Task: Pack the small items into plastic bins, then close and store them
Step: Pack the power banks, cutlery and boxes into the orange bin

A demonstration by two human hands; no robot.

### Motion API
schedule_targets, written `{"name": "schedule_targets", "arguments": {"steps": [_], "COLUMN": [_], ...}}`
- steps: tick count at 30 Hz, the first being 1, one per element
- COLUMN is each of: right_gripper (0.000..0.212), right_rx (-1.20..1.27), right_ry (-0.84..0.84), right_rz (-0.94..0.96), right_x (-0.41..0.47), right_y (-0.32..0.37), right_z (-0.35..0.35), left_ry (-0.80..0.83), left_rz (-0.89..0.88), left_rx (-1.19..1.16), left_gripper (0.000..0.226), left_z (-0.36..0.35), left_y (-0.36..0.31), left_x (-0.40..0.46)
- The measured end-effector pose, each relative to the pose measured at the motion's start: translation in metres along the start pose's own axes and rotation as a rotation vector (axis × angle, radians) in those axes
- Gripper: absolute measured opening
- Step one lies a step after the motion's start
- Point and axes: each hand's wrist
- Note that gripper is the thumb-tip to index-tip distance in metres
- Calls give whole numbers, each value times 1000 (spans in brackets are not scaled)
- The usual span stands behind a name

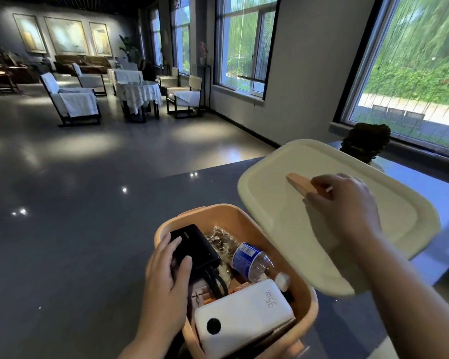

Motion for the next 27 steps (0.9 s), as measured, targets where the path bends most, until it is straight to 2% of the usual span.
{"name": "schedule_targets", "arguments": {"steps": [3,6,9,14,21,27], "right_gripper": [28,25,25,22,22,35], "right_rx": [36,101,142,135,118,64], "right_ry": [35,120,177,220,171,243], "right_rz": [48,40,8,-62,-77,-47], "right_x": [-34,-76,-111,-134,-148,-159], "right_y": [29,48,55,58,60,61], "right_z": [-6,-26,-47,-69,-85,-80], "left_ry": [-79,-59,66,276,375,529], "left_rz": [-58,-126,-193,-203,-242,-282], "left_rx": [-59,-43,-8,133,296,430], "left_gripper": [50,48,40,46,48,51], "left_z": [12,24,32,32,23,14], "left_y": [-2,-1,9,29,40,51], "left_x": [10,27,39,38,34,62]}}
Point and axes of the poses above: each hand's wrist, its own x-axis towards the middle knuckle, its own z-axis out of the back of the hand, y = z × x, and after that the axes turned 15 degrees about -z, right-handed
